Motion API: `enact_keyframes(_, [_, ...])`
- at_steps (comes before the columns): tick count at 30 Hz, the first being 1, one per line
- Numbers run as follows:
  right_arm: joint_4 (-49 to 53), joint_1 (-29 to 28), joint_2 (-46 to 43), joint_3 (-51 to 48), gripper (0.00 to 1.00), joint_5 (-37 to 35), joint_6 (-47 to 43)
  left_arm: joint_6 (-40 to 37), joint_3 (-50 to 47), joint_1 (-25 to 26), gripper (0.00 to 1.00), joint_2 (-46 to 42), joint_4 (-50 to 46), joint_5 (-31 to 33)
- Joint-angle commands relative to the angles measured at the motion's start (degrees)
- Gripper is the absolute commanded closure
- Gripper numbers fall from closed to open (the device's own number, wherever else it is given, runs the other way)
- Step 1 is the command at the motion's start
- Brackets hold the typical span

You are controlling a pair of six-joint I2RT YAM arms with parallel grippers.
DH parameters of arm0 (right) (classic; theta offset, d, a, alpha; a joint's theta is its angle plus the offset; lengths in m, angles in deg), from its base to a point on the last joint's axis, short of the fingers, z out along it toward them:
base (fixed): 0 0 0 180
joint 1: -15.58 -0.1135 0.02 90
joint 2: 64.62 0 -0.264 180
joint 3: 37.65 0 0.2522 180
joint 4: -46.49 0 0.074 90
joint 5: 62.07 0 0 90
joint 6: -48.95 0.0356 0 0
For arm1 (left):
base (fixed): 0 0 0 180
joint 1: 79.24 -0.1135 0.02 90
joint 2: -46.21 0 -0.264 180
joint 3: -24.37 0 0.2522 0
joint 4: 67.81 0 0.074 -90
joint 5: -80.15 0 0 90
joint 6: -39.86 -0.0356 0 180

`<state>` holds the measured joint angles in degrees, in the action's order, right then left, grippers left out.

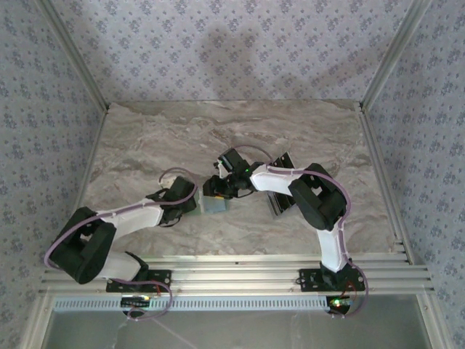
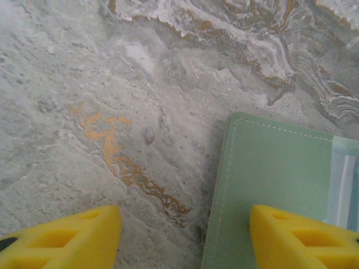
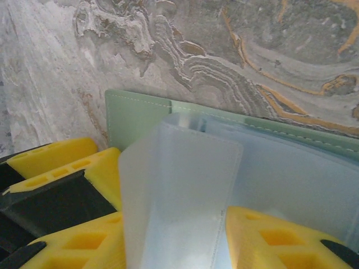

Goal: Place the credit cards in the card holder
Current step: Flip over the card slot on the card holder.

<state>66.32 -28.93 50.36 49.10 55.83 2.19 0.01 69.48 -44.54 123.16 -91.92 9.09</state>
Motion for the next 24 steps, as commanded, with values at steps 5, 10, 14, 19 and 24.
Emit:
enact_keyframes(5, [0.6, -0.7, 0.3, 1.9, 0.54, 1.1, 1.4, 1.4, -2.6, -2.9, 0.35, -7.7, -1.4, 1.6])
enact_keyframes(10, [1.4, -1.7, 1.0, 3.6, 0.54, 0.9, 1.6, 4.8, -4.7, -4.1, 0.34, -11.5, -1.8, 1.4])
enact_keyframes(14, [2.3, -2.6, 2.2, 5.8, 0.54, 0.8, 1.6, 6.2, -5.2, -4.4, 0.34, -13.1, -2.4, 1.2])
enact_keyframes(19, [3.6, -4.4, 5.4, 9.9, 0.54, 0.9, 1.7, 6.8, -5.3, -4.7, 0.34, -14.1, -3.3, 1.5])
enact_keyframes(24, [4.4, -5.0, 6.4, 12.0, 0.54, 1.3, 1.5, 6.6, -5.2, -4.8, 0.34, -15.2, -3.9, 1.7])
